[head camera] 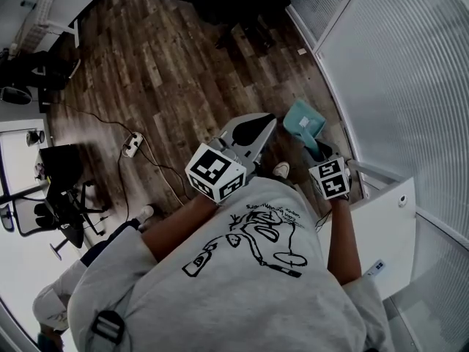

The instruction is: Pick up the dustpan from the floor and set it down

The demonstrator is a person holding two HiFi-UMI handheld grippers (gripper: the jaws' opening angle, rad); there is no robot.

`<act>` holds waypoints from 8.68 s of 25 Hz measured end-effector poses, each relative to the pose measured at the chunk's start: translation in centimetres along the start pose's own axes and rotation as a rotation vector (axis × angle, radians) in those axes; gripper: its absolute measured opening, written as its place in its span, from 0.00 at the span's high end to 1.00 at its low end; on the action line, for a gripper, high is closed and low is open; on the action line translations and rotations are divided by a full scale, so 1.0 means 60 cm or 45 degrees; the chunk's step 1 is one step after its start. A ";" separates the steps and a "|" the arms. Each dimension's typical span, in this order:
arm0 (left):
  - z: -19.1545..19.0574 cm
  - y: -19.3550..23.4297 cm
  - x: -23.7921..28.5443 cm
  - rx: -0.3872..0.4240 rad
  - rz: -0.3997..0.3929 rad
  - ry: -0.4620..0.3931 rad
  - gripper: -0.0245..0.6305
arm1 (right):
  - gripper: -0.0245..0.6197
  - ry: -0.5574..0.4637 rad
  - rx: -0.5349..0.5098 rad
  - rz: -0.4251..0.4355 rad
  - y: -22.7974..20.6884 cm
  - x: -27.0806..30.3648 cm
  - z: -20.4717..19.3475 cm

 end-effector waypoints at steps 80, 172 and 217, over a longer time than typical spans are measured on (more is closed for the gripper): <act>0.036 0.029 0.005 -0.022 -0.012 -0.039 0.96 | 0.76 -0.302 -0.105 -0.033 0.085 -0.198 0.238; -0.017 0.026 -0.019 -0.051 0.103 0.022 0.96 | 0.76 0.052 0.071 0.079 -0.066 0.127 -0.065; -0.023 0.041 -0.021 -0.057 0.096 0.041 0.96 | 0.76 0.257 0.148 0.104 -0.091 0.223 -0.186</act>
Point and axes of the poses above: the fingertips, and each gripper's own axes: x forward along the fingers, y to its left, z out of its top, the point moved 2 cm from there along -x, backward along the fingers, and after that the axes turned 14 degrees about z, right-handed, at the moved point
